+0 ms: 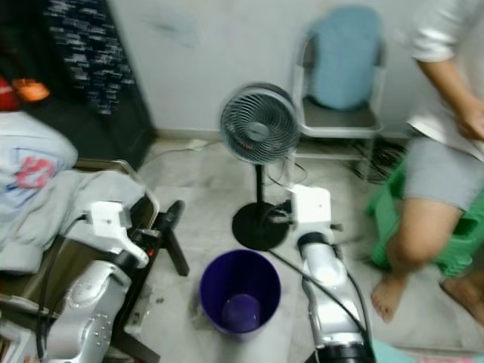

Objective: Clean up the room

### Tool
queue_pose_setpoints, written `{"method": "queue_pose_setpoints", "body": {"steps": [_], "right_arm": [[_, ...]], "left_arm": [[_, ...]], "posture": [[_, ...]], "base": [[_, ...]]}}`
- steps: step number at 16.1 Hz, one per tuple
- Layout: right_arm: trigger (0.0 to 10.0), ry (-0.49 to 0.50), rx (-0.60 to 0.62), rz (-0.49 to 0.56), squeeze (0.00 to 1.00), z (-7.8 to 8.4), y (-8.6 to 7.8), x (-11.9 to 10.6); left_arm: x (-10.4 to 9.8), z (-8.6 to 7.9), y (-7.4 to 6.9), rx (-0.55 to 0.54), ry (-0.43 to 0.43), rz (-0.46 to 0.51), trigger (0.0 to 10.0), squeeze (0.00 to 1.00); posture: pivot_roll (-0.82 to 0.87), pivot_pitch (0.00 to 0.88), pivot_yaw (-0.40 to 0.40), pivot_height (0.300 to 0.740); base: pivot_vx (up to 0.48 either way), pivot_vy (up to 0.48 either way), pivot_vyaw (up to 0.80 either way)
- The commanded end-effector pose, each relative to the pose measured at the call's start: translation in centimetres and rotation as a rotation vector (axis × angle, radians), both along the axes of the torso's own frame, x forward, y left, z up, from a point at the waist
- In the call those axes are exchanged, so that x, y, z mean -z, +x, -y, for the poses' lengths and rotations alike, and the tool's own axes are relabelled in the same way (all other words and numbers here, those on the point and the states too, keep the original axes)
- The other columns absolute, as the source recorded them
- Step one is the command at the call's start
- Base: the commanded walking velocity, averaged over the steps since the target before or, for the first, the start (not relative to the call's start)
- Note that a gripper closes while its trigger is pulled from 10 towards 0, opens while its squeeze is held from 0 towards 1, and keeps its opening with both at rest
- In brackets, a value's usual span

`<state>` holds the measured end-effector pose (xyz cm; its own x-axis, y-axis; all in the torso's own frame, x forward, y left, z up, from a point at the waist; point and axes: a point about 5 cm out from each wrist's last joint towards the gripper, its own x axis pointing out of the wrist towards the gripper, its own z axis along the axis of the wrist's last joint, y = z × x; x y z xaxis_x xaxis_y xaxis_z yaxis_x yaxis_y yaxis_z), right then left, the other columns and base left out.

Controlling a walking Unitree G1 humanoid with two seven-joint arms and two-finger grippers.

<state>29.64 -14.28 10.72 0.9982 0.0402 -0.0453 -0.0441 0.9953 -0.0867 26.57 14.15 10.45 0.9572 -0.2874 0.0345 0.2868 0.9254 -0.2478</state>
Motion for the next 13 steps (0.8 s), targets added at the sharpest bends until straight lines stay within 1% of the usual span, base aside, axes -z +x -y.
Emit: {"method": "queue_pose_setpoints", "body": {"steps": [1,4,9,13], "right_arm": [[10.0,0.015,-0.042,0.024,0.00,-1.34,0.20,-0.59],[10.0,0.015,-0.041,0.025,0.00,-1.30,0.21,-0.59],[10.0,0.022,-0.038,0.019,0.00,-1.41,0.31,-0.35],[10.0,0.025,-0.021,0.000,0.00,-1.40,0.55,0.10]], "left_arm": [[0.29,-1.29,-0.09,-0.046,0.024,-0.009,10.0,0.00],[0.50,-1.50,-0.08,-0.075,0.035,-0.024,10.0,0.00],[0.73,-1.80,-0.23,-0.093,0.047,-0.035,10.0,0.00],[0.81,-1.83,-0.72,-0.065,0.037,-0.038,10.0,0.00]], "posture": [[-0.11,0.000,0.051,0.740],[-0.11,0.000,0.051,0.740],[-0.10,0.001,0.046,0.740],[-0.09,0.014,0.044,0.740]], "base": [[0.000,0.000,0.00],[0.000,0.000,0.00],[0.000,0.000,0.70],[0.000,0.000,0.00]]}}
